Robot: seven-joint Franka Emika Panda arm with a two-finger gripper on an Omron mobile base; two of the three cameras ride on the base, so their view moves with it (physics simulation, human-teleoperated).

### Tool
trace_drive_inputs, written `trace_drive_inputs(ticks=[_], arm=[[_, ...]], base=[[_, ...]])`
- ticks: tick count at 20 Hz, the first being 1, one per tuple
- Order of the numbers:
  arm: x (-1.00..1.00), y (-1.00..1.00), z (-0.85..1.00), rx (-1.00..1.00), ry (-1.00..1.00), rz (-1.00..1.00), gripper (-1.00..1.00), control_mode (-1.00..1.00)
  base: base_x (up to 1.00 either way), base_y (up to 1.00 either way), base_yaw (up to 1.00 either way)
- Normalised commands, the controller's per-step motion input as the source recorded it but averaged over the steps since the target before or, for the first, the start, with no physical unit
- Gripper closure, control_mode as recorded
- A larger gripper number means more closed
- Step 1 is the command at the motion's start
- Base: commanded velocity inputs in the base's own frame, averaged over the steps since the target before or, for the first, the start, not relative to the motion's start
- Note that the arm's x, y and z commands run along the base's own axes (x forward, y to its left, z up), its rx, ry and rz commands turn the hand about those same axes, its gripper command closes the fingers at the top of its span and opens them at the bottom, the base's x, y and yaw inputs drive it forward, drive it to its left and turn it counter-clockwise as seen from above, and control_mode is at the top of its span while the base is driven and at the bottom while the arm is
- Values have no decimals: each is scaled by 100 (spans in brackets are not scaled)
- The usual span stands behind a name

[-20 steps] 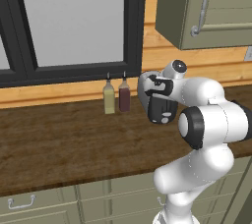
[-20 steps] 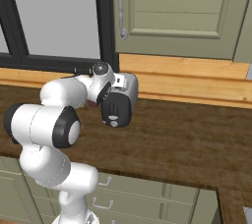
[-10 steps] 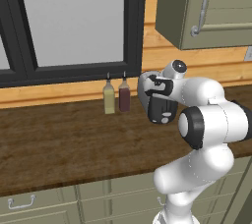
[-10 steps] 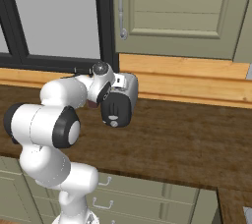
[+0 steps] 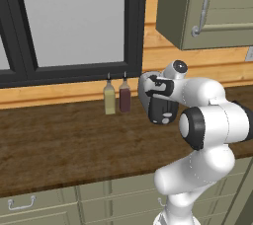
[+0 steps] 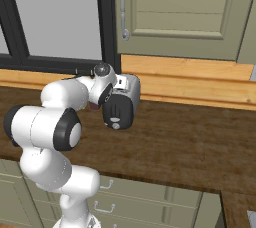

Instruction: Start the toaster. Once the lever pops up, take the bread to the plate on the dining counter.

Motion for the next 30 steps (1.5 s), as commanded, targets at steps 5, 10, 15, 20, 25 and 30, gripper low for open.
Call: trace_drive_inputs(ticks=[5,10,15,20,25,30], arm=[[0,0,0,0,0,0,-100,-100],[0,0,0,0,0,0,-100,-100],[0,0,0,0,0,0,-100,-100],[0,0,0,0,0,0,-100,-100],[0,0,0,0,0,0,-100,-100],[0,0,0,0,0,0,-100,-100]], base=[[0,0,0],[0,0,0],[0,0,0],[0,0,0],[0,0,0],[0,0,0]])
